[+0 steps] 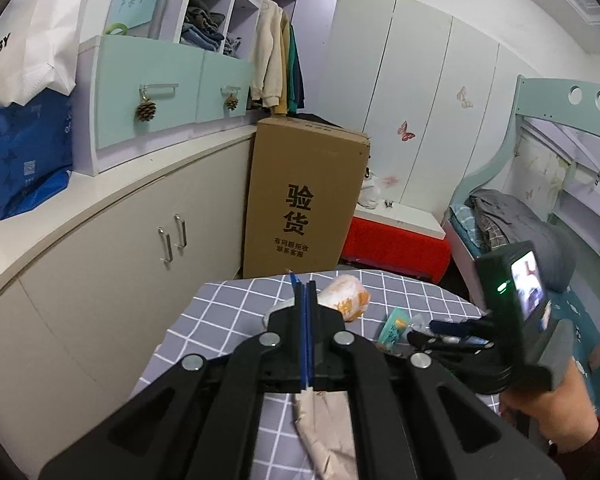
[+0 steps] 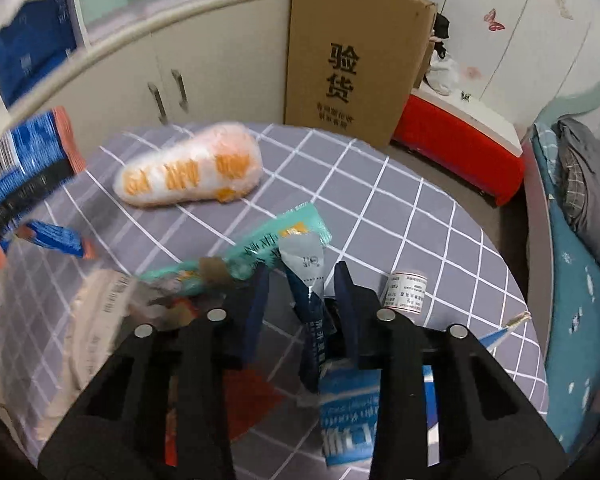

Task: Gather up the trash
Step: 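Carry the blue-white tube to the bucket and open the right tool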

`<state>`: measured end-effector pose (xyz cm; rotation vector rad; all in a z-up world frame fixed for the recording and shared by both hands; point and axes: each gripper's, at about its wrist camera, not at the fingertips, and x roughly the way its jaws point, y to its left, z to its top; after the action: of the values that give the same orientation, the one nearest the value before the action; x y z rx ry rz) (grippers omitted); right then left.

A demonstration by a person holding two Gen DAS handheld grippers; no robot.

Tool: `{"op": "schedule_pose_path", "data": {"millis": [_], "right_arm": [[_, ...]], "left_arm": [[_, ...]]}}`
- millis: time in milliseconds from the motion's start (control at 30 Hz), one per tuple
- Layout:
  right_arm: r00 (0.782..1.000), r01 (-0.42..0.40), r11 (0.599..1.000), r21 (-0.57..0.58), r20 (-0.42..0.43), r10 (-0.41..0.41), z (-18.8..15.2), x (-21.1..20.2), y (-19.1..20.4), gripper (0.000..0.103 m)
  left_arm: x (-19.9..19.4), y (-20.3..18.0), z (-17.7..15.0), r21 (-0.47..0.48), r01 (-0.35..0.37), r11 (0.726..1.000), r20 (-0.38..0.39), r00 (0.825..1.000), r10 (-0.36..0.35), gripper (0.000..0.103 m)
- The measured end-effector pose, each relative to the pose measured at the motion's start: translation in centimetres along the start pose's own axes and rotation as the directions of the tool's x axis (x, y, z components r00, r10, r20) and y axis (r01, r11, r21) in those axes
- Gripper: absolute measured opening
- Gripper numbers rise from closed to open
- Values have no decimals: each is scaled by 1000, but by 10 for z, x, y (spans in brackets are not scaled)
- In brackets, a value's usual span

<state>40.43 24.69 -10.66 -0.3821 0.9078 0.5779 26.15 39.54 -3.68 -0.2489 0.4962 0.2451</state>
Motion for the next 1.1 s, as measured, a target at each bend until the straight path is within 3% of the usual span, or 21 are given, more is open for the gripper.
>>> {"op": "schedule_pose_path", "data": {"millis": [33, 133, 233, 433, 600, 700, 867, 967, 1100], "right_arm": [[1000, -5, 1000, -2, 4, 5, -1, 4, 0, 20], [997, 17, 1000, 0, 78, -17, -5, -7, 0, 19], [984, -14, 1000, 20, 177, 10, -8, -35, -4, 19], [928, -137, 989, 52, 356, 110, -21, -117, -21, 19], [886, -208, 977, 55, 434, 164, -48, -177, -35, 19], [874, -214, 974, 78, 460, 155, -81, -204, -51, 19], [874, -223, 954, 199, 475, 105, -165, -234, -104, 19], [878, -215, 928, 305, 476, 47, -223, -245, -140, 19], [883, -187, 883, 431, 467, -42, -298, -253, -182, 19]], "left_arm": [[2, -2, -1, -1, 1, 1000, 2, 1000, -1, 0], [2, -9, -1, 1, 2, 1000, 18, 1000, -2, 0], [-6, -17, 1, 11, -2, 1000, 48, 999, 1, 0], [-42, -45, 11, 28, 31, 999, 104, 994, -34, 0], [-82, -89, 9, 82, 94, 992, 133, 986, -104, 0], [-104, -125, -2, 124, 157, 980, 121, 978, -172, 0], [-126, -198, -33, 200, 270, 942, 56, 957, -286, 0], [-132, -248, -63, 240, 348, 906, -12, 934, -356, 0], [-129, -319, -113, 278, 463, 842, -142, 887, -440, 0]]}}
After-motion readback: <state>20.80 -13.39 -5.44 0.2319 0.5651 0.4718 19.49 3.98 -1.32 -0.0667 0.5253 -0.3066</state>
